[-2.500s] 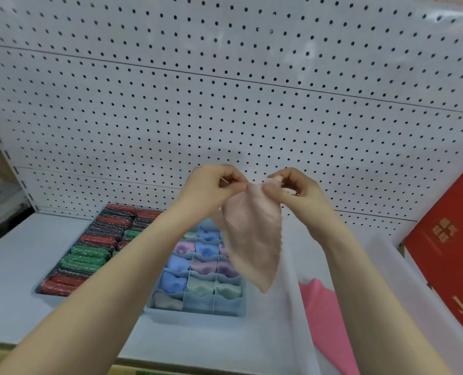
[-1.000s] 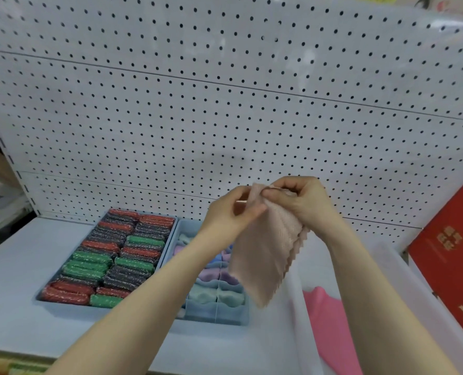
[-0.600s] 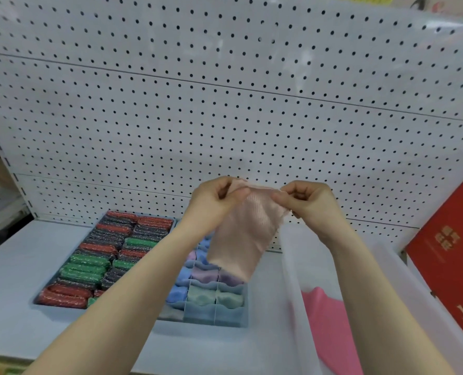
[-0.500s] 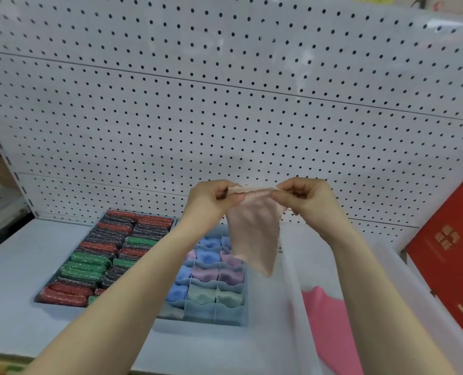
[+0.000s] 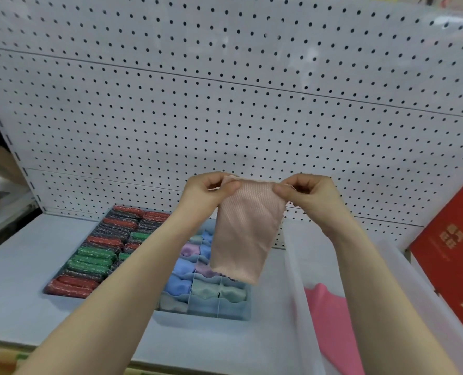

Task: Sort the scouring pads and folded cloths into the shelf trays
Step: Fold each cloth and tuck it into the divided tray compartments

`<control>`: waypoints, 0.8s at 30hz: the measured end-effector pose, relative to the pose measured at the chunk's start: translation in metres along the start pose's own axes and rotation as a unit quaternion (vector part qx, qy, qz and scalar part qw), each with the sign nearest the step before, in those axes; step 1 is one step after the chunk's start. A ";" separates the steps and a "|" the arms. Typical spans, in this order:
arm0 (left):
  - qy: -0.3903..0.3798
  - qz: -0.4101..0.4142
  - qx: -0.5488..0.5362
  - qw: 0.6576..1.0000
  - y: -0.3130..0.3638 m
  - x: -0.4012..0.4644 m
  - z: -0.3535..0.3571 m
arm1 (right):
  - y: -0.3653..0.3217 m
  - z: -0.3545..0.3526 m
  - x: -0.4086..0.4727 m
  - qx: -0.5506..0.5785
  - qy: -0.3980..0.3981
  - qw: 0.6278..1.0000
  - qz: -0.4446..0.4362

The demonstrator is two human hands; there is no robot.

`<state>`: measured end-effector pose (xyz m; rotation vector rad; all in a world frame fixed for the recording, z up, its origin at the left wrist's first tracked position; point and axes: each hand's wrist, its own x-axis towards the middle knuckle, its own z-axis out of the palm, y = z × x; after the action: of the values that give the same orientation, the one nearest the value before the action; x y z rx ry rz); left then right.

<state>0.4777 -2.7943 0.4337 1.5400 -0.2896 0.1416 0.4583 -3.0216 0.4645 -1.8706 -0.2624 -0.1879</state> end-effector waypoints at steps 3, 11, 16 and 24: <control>-0.017 -0.031 -0.049 0.998 0.004 -0.001 -0.004 | 0.001 -0.002 -0.001 0.022 0.011 1.000 0.008; -0.132 -0.099 -0.067 0.984 -0.001 0.005 -0.020 | -0.005 -0.012 -0.004 0.122 -0.091 0.986 0.065; 0.046 -0.087 0.040 0.994 -0.009 0.008 0.001 | -0.001 0.015 0.008 -0.037 0.103 0.990 0.083; 0.058 0.035 0.077 0.995 0.010 -0.005 0.031 | -0.022 0.043 0.008 0.072 0.105 0.990 0.055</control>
<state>0.4672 -2.8241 0.4420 1.6678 -0.2461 0.3139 0.4603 -2.9733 0.4733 -1.7018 -0.0270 -0.2798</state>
